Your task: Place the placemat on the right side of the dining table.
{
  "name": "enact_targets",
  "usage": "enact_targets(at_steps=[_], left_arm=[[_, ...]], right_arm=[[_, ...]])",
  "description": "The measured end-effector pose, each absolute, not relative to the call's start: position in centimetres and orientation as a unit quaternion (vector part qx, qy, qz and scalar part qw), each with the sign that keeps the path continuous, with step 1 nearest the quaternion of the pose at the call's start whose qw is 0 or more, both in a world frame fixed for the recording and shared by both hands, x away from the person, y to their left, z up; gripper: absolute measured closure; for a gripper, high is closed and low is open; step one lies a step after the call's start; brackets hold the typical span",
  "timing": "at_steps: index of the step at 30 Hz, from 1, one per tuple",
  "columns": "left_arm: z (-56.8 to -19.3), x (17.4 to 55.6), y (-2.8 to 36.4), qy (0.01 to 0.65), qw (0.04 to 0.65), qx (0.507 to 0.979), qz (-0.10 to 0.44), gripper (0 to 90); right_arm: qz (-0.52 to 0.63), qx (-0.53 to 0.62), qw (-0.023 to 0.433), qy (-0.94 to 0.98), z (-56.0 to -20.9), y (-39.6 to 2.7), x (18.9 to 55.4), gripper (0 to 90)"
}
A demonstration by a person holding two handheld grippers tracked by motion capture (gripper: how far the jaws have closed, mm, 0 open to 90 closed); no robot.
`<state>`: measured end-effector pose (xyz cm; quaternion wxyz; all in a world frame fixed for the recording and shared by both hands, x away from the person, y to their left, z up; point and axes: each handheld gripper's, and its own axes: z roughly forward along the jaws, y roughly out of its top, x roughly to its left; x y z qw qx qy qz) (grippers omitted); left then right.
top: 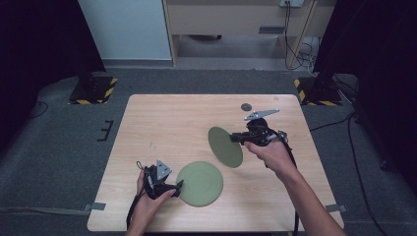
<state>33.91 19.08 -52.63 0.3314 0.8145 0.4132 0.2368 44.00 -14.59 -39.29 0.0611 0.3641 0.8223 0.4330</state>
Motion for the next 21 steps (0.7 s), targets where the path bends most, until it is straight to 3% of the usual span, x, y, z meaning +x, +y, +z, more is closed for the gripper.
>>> enact_targets(at_steps=[21], left_arm=[[-52.5,34.1,19.6,0.422,0.334,0.807,0.242,2.3]], right_arm=[[0.414,0.416,0.139,0.798,-37.8,-17.2,46.0,86.3]])
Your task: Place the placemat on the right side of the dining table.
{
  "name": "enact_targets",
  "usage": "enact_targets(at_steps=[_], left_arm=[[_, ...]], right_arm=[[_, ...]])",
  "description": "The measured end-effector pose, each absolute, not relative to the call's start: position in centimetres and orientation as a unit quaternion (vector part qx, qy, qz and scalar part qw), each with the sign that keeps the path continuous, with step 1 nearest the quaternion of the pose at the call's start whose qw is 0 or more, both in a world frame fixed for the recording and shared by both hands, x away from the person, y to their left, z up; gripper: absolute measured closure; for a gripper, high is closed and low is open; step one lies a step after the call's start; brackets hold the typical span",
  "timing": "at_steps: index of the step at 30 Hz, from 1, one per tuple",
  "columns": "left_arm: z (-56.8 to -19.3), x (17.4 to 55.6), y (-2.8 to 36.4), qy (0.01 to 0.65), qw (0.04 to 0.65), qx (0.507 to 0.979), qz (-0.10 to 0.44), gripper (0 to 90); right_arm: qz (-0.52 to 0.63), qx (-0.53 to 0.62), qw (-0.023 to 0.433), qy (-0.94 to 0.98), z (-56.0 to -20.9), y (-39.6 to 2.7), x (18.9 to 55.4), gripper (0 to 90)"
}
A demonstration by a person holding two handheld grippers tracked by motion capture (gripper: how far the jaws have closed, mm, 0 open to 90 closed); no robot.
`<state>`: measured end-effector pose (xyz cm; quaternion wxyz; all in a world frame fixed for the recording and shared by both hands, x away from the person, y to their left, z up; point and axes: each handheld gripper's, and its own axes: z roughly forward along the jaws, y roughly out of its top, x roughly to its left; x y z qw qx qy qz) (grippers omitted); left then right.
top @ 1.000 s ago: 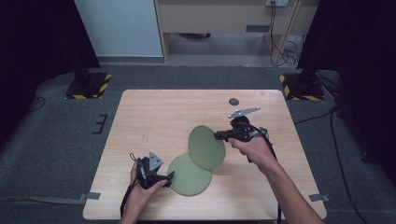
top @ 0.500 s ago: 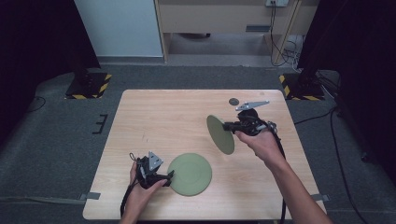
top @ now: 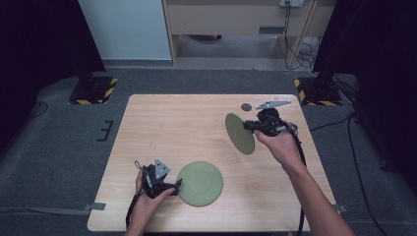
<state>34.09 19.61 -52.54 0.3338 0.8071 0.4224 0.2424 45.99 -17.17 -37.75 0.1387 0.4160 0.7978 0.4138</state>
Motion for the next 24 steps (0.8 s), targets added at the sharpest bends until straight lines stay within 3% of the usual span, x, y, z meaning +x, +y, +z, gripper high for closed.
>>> enact_targets(at_steps=[24], left_arm=[[-52.7,34.5,21.6,0.444,0.339,0.793,0.244,2.1]], right_arm=[[0.392,0.454,0.176,0.78,-37.7,-18.6,49.0,86.4]])
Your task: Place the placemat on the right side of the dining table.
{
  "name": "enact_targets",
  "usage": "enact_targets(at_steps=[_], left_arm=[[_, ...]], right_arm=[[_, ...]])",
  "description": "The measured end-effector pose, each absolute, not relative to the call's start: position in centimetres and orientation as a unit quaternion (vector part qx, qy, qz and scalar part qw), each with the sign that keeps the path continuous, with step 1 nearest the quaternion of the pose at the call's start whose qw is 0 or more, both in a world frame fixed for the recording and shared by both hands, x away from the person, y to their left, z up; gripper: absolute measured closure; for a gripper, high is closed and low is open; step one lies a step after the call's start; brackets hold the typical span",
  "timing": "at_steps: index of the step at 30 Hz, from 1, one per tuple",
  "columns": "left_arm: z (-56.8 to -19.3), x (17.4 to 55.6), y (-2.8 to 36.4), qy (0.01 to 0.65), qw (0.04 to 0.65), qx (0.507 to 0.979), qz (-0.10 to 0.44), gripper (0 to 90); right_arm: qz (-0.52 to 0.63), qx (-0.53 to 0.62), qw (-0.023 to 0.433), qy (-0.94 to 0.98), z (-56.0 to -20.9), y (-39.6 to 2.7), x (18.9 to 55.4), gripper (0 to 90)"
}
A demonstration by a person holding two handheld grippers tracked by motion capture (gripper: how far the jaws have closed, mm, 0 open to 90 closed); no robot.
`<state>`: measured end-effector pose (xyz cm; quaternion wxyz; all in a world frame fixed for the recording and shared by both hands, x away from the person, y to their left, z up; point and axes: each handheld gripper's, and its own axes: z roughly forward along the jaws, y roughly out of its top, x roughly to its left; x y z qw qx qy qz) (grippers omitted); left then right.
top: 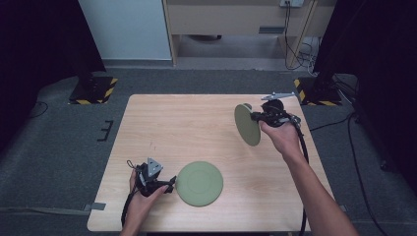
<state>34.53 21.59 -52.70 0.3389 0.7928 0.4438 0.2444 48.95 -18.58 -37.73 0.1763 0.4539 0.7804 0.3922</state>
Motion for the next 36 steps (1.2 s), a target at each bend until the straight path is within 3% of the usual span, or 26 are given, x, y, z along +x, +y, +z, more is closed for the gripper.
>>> enact_targets(at_steps=[26,36], left_arm=[[-52.9,34.5,22.4,0.447,0.336,0.792,0.247,2.2],[-52.9,34.5,22.6,0.449,0.333,0.79,0.25,2.2]], right_arm=[[0.387,0.444,0.174,0.79,-38.5,-13.0,51.6,86.3],[0.384,0.464,0.168,0.78,-39.7,-14.6,51.6,86.3]])
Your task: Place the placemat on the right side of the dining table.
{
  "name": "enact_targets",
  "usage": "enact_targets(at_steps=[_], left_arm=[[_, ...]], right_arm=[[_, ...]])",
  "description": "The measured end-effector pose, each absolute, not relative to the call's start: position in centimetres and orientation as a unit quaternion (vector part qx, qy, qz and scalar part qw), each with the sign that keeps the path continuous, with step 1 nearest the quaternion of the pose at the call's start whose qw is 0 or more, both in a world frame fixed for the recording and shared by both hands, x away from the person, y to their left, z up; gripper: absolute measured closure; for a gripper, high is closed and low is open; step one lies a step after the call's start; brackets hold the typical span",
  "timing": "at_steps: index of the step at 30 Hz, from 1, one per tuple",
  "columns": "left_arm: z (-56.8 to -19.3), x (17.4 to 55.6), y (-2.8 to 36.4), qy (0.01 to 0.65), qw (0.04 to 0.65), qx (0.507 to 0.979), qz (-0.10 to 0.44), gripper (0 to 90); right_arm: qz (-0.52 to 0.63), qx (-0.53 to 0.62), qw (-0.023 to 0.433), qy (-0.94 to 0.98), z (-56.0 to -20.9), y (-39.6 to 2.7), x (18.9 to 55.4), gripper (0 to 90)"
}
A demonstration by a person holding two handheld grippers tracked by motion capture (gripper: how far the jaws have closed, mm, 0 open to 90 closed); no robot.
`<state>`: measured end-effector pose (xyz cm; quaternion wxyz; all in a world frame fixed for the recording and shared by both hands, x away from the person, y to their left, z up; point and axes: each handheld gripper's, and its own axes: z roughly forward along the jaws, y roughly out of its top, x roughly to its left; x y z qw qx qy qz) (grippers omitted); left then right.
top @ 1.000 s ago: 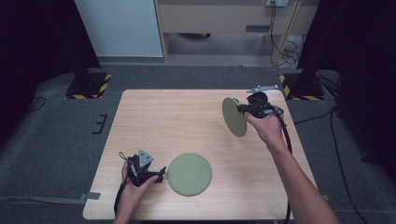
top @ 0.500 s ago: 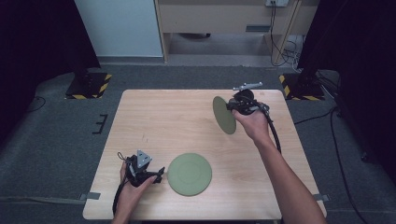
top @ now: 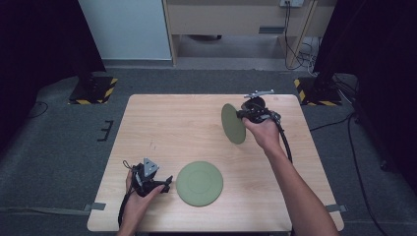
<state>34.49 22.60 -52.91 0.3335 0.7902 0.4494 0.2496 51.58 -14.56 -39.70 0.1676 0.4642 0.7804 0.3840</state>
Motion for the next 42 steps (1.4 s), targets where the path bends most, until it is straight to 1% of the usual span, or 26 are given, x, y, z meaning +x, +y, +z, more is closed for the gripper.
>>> enact_targets(at_steps=[8,16,28,42], left_arm=[[-53.0,34.6,22.5,0.449,0.332,0.791,0.249,2.3],[-53.0,34.7,23.2,0.46,0.332,0.784,0.253,2.4],[-53.0,34.8,23.4,0.466,0.331,0.781,0.253,2.5],[-53.0,34.6,23.8,0.473,0.325,0.778,0.254,2.9]], right_arm=[[0.38,0.487,0.173,0.767,-40.0,-17.6,52.4,86.3],[0.377,0.505,0.176,0.756,-40.5,-20.2,52.5,86.3],[0.378,0.542,0.168,0.731,-42.5,-24.9,52.2,86.3],[0.373,0.567,0.159,0.717,-44.9,-28.5,52.3,86.2]])
